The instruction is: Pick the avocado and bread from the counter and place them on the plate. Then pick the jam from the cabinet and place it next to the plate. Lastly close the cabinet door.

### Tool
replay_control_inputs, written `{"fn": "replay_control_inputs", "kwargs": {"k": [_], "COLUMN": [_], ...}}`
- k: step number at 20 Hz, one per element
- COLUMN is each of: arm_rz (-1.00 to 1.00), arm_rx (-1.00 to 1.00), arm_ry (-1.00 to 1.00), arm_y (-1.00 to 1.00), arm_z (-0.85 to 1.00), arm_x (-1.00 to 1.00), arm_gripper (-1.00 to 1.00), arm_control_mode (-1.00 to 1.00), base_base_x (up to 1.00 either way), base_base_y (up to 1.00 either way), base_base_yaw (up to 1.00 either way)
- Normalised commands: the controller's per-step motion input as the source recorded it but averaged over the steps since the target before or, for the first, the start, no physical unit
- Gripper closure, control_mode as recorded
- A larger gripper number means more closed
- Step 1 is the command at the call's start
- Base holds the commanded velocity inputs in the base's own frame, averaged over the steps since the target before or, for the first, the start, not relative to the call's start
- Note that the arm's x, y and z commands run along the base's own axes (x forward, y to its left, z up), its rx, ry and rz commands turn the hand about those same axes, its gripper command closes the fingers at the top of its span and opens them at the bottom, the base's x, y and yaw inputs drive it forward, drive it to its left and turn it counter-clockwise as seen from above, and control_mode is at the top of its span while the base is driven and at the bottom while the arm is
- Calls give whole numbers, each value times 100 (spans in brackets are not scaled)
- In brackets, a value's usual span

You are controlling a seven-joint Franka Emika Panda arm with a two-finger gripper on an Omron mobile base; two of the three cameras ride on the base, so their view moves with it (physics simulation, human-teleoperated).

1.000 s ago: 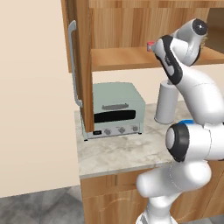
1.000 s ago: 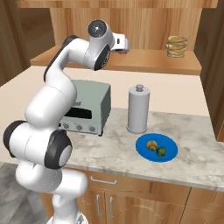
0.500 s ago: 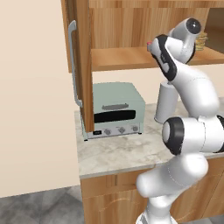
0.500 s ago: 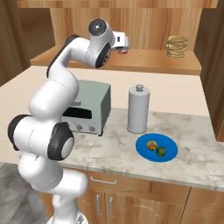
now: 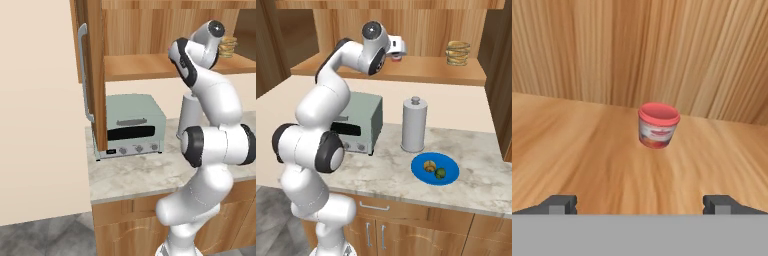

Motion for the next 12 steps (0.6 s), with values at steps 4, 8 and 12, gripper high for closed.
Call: {"fn": "replay_control_inputs", "kwargs": {"k": [4, 8, 12], "arm_rz": [2, 3, 2], "arm_rx": [0, 0, 0], "arm_ry": [8, 4, 0], "arm_y": [-9, -8, -6], "arm_z": [0, 0, -1], "arm_x": [23, 23, 20], "arm_gripper": [-100, -100, -100], "arm_control_mode": [-100, -100, -100], "base_base_x": [0, 0, 0], "base_base_y": [0, 0, 0], "base_base_yaw": [0, 0, 0]}}
